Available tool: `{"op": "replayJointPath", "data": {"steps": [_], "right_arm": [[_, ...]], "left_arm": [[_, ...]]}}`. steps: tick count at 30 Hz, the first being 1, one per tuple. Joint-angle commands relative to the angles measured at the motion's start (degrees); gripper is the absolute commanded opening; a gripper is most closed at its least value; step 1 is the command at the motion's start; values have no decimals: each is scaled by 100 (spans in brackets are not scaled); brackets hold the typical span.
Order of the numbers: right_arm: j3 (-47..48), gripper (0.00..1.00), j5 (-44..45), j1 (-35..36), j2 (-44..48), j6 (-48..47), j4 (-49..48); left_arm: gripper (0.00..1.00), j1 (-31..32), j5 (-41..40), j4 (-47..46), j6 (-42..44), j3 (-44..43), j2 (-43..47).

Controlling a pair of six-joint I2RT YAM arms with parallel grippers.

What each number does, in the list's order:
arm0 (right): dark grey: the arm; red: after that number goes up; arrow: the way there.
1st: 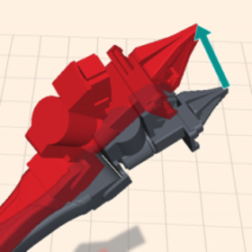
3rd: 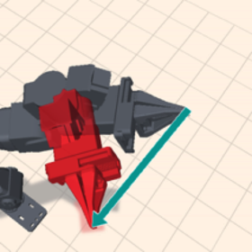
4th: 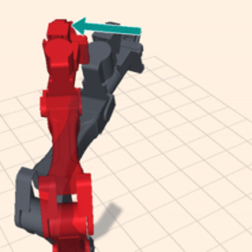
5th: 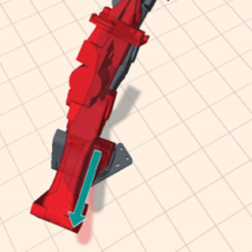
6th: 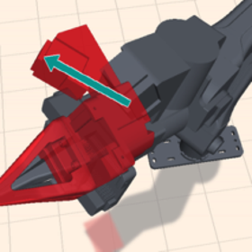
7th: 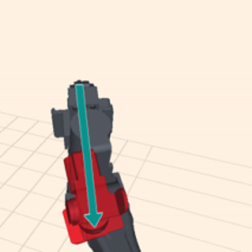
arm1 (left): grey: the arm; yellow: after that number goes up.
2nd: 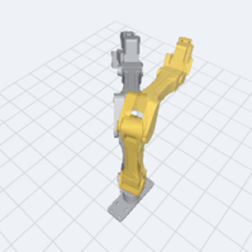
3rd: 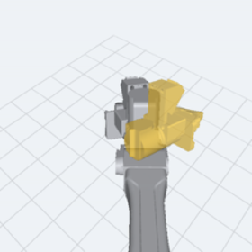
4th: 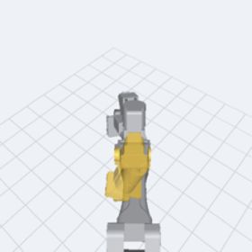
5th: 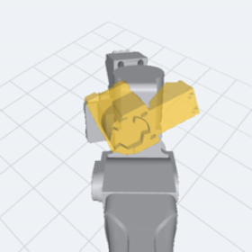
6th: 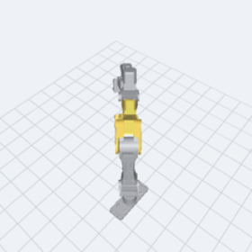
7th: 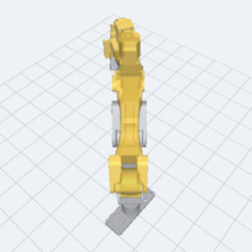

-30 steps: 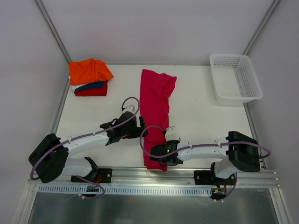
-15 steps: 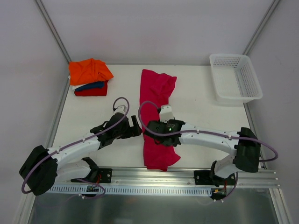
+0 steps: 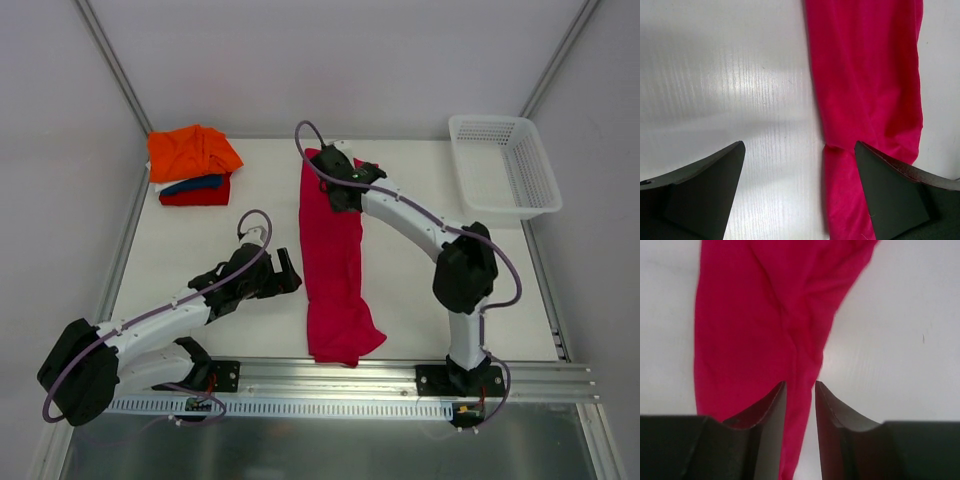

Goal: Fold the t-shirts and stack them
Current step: Fold the tshirt

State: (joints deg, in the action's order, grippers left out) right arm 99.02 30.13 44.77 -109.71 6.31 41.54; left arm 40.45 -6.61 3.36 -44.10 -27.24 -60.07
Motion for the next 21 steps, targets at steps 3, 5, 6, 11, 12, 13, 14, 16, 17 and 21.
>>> {"op": "replayJointPath", "data": {"steps": [3,5,6,11,12,13,14,16,17,21], "right_arm": [[2037,35,-1034,-460,-1191,-955,310],[2514,36,-1517,-654,-1675,-1017,390],[2821,38,-1641,-724,-1789,-1026,381],[3044,40,-2668,-1102,-2238,-903,197],[3035,40,-2844,-1146,-2274,-877,136],[2966,40,-3003,-1259,-2300,-842,57],[2913,40,-3404,-1304,-2318,-798,-14],[2720,40,-3566,-1409,-2353,-754,-242],[2693,40,-3749,-1445,-2362,-754,-338],[2701,40,-4129,-1585,-2537,-736,-480]], "left_arm": [[93,-72,-42,7,129,18,127],[93,-98,-24,16,138,9,101],[93,-107,-7,16,147,-9,92],[93,-133,-7,7,156,-35,5],[93,-133,2,7,164,-53,-13],[93,-142,-7,7,173,-62,-13],[93,-134,-7,7,173,-62,-31],[93,-142,-7,7,173,-79,-66],[93,-142,-7,7,173,-79,-75],[93,-142,2,7,156,-70,-101]]}}
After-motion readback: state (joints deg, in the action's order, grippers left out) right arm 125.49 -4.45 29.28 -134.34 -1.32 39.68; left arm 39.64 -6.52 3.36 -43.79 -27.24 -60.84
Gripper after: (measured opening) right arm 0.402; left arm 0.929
